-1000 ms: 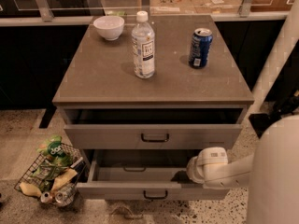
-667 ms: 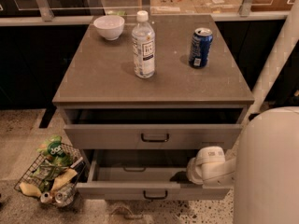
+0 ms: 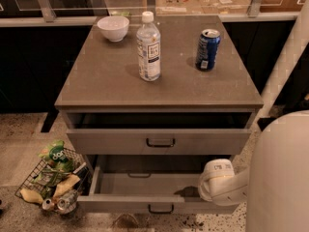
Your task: Open middle drawer
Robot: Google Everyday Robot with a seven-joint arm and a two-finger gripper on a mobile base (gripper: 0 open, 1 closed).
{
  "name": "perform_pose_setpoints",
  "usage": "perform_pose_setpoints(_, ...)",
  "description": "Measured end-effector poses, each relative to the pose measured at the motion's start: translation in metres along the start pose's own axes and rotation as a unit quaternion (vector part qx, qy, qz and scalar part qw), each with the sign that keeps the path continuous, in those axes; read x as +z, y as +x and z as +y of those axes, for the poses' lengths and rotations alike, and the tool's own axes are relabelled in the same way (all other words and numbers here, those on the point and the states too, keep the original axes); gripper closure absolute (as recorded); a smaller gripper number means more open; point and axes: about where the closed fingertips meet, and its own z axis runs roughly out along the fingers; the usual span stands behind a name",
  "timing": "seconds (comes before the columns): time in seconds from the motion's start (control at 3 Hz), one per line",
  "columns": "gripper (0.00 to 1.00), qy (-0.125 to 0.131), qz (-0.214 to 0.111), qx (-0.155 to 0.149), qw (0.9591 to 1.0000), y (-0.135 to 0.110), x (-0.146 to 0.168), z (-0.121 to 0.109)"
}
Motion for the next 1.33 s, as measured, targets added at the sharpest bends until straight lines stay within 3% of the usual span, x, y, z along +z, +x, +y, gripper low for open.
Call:
perform_pose_setpoints(0.33,1.0,0.0,0.001,0.0,1.0,0.001,-0.001,0.001)
perform_pose_setpoints(0.67,1.0,-0.051,-0.006,0.031,0.9982,0.008,-0.003,0.054)
perform_pose_setpoints(1.0,1.0,-0.051,-0.006,0.031,0.9982,0.008,-0.003,0.051)
perform_pose_setpoints(1.33,1.0,-0.089,-0.011,0.051,0.9947,0.006,-0.005,0.086)
